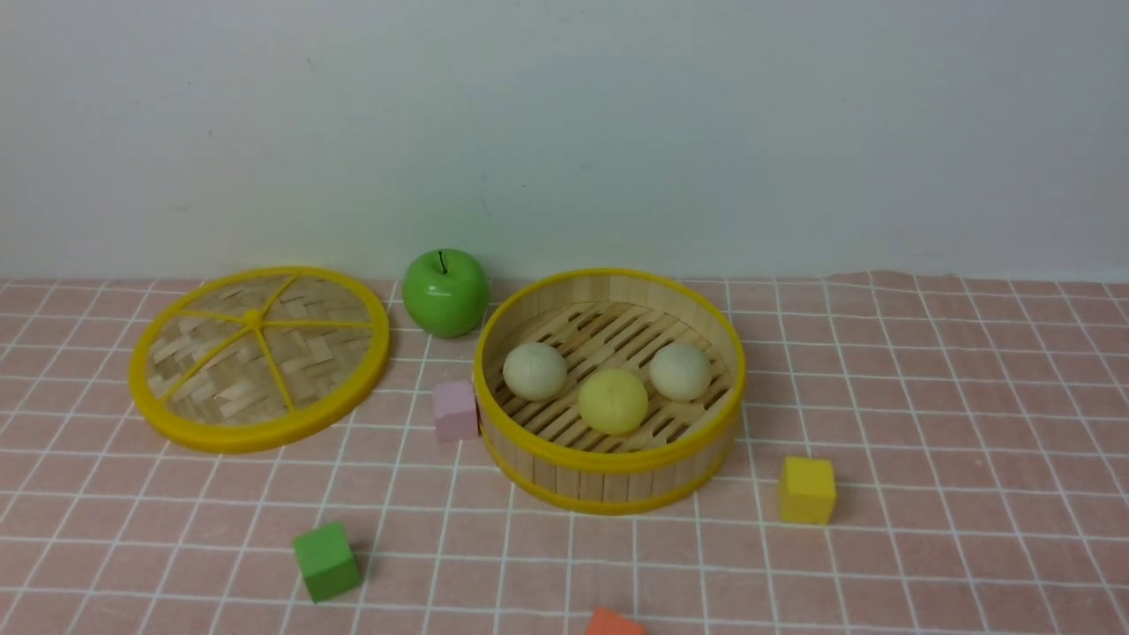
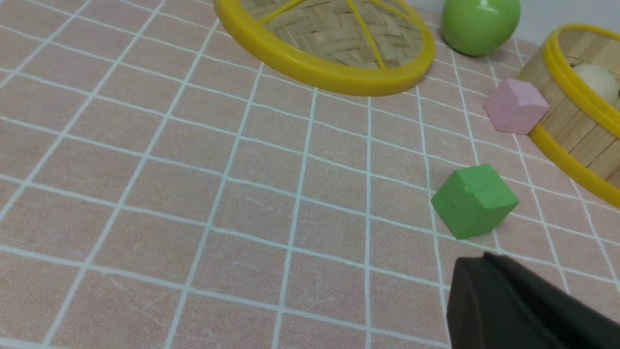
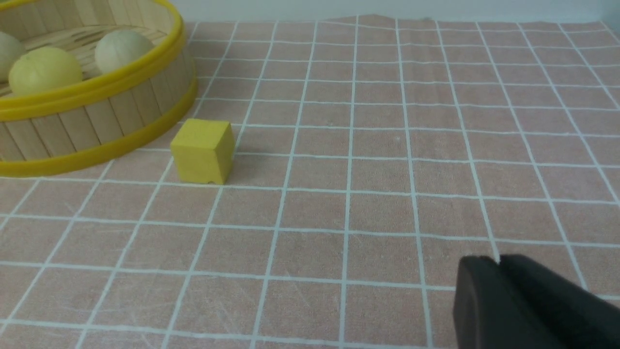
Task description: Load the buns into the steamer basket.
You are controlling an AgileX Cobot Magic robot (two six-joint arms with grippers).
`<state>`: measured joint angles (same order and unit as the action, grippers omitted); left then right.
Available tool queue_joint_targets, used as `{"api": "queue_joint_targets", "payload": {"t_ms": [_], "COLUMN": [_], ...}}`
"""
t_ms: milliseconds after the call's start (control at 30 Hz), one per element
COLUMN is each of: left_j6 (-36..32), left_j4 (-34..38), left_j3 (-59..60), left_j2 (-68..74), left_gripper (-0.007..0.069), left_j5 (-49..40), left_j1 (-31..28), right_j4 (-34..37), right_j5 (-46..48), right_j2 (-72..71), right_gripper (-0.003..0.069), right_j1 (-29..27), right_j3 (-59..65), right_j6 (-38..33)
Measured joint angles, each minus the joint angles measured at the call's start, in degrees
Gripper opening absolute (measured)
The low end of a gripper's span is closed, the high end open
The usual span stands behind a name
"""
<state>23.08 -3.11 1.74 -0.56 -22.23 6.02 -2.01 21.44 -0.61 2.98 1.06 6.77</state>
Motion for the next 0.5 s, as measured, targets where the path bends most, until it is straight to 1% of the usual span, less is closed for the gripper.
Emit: {"api": "queue_joint_targets", "payload": {"t_ms": [500], "left_j6": [0.00], "left_j4": [0.00], "left_j3": [0.00], "left_j2": [0.00], "left_gripper": [-0.0014], "left_j5": [0.00], "left_j1": [0.00], "right_j4": [0.00], "right_j5": [0.00], "right_j2": [0.00], "right_gripper": [0.0093], "right_j1": [0.00], "right_j3": [0.00], "right_j6": [0.00]}}
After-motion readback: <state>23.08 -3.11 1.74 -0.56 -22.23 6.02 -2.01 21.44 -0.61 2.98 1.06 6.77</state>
